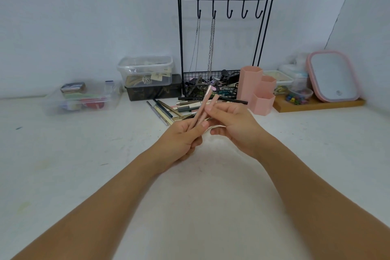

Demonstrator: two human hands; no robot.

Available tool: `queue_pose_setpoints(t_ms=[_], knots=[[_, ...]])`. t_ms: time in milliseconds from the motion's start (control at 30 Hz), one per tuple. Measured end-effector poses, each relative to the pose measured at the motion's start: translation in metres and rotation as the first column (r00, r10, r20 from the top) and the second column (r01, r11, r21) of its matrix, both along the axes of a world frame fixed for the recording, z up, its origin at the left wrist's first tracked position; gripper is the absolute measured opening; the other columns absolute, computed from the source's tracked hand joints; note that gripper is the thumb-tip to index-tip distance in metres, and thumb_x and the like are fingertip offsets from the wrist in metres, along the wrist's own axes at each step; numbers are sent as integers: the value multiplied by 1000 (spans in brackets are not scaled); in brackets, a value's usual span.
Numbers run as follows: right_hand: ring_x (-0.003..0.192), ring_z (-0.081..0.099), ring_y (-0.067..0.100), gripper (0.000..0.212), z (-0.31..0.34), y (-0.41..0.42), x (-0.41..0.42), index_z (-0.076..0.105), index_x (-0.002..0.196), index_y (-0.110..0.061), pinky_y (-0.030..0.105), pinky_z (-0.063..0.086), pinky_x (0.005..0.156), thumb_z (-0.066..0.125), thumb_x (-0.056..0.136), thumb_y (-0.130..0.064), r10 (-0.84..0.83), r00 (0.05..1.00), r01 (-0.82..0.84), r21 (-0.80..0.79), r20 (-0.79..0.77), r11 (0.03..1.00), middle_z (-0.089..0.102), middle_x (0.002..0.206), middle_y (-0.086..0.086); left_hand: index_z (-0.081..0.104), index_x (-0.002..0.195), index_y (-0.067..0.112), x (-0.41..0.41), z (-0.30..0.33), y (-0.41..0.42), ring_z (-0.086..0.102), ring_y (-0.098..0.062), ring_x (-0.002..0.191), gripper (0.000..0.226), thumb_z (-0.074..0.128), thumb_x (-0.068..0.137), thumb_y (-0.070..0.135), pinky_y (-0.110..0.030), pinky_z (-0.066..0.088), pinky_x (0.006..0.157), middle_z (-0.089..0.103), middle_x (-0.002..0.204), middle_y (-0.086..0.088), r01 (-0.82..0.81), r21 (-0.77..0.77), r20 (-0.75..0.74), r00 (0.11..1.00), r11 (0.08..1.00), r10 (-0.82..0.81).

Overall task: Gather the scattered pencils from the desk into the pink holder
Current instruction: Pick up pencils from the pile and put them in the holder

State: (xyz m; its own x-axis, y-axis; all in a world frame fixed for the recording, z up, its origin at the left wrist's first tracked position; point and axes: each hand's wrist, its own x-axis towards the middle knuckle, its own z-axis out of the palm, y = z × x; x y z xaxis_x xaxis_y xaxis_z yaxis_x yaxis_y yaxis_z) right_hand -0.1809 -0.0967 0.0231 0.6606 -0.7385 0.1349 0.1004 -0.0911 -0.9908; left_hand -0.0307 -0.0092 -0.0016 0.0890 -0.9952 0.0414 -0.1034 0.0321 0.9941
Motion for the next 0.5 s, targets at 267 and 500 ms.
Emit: queue_pose_setpoints(t_ms=[267, 500], knots=[[72, 60, 1, 17, -6, -21, -14, 74, 108, -17, 12, 45, 66, 61, 98, -14, -397, 898, 283, -443, -189, 851, 71, 97, -3, 61, 105, 22, 2, 2, -1, 30, -7, 44, 17, 47, 107, 31, -17, 22, 36, 38, 60, 6, -140, -3, -132, 982, 990, 139], [76, 49, 1, 22, -28, -39, -27, 68, 103, -24, 19, 38, 72, 64, 92, -6, -528, 733, 72, -722, -429, 688, 60, 103, -10, 40, 75, 25, 8, 10, -2, 17, -7, 44, 36, 51, 103, 45, -19, 14, 35, 27, 55, 8, -243, 82, -310, 916, 967, 256]])
